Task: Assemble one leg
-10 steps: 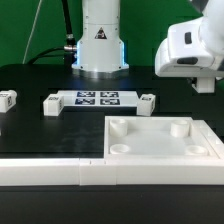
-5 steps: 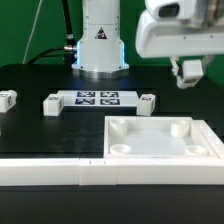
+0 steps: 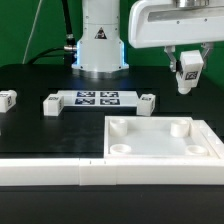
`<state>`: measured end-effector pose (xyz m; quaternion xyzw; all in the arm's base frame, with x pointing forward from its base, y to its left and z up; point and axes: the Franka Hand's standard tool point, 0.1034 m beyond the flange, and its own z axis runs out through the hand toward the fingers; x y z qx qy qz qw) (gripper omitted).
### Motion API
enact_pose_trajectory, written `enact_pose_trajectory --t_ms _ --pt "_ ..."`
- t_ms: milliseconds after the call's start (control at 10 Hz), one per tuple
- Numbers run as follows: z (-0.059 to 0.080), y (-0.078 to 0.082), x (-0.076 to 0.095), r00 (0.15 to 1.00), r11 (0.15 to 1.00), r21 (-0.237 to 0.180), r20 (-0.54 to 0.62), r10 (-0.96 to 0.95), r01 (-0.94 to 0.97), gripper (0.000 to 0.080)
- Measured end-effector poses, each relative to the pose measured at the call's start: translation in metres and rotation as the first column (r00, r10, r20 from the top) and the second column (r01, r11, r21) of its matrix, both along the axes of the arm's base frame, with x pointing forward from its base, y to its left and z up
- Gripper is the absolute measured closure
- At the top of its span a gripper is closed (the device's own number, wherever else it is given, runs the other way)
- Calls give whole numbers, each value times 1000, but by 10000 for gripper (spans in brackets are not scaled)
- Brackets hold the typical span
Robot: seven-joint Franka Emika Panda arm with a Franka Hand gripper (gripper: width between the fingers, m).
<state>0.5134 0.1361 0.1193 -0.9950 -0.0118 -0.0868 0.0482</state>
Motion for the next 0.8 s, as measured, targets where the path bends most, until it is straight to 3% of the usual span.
enact_pose_trajectory --t_ms 200,300,700,800 --pt "-2 4 -4 985 1000 22 172 0 -4 509" --pt "-7 3 -1 983 999 4 179 46 -48 509" --pt "3 -8 50 967 992 -38 221 126 -121 509" --pt "1 -8 48 966 992 -38 224 127 -122 509"
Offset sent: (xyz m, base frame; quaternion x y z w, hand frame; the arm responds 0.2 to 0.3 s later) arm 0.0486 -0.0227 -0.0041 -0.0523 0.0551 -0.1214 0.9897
